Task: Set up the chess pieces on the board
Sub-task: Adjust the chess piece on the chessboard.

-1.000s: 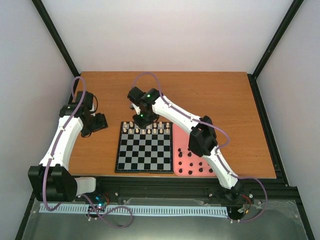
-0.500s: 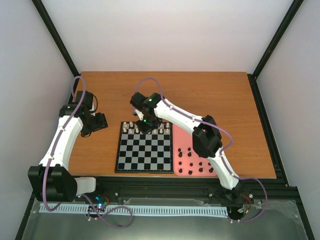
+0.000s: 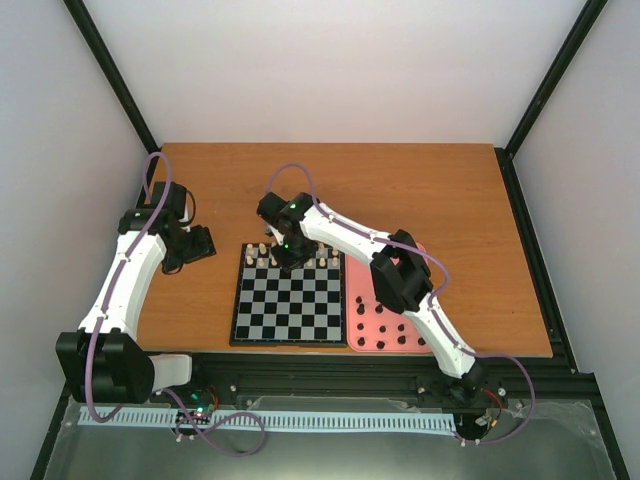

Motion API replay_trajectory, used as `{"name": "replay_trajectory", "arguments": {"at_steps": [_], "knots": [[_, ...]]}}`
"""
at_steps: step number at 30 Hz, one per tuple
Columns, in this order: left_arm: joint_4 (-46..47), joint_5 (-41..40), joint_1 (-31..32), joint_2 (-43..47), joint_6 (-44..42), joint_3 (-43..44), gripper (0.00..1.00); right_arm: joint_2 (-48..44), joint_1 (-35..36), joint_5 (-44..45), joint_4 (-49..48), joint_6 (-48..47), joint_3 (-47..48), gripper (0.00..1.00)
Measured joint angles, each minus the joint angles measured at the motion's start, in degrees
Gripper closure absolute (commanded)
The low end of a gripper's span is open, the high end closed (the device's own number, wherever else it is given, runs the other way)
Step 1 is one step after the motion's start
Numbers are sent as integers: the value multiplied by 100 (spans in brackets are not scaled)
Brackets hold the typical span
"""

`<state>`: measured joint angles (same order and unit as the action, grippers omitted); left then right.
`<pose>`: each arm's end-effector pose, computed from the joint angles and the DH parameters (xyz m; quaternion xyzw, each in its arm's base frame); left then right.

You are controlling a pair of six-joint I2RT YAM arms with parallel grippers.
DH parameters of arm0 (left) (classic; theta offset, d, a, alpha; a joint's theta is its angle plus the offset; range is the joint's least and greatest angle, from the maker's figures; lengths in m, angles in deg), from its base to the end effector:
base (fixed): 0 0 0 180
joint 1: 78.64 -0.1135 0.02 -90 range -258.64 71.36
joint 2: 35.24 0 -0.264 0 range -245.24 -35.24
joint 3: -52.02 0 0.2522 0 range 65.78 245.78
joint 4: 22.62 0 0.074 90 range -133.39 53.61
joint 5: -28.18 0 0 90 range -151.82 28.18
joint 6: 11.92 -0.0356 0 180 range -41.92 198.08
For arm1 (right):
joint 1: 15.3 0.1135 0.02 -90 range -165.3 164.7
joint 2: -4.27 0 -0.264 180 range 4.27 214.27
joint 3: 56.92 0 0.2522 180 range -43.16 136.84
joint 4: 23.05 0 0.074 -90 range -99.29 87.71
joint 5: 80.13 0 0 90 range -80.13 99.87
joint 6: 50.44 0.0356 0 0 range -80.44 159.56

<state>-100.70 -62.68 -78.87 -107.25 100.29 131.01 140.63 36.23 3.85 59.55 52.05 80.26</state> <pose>0.2243 0.0014 0.2916 -0.1931 0.9673 -0.0240 0.1626 0.2950 0.3772 0.1910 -0.3364 0.9375 0.0824 0.0329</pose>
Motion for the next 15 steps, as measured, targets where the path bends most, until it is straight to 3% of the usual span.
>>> {"name": "replay_trajectory", "arguments": {"at_steps": [15], "knots": [[0,-11,0,-15,0,0,26,153,0,44,-179,-2,15,97]]}}
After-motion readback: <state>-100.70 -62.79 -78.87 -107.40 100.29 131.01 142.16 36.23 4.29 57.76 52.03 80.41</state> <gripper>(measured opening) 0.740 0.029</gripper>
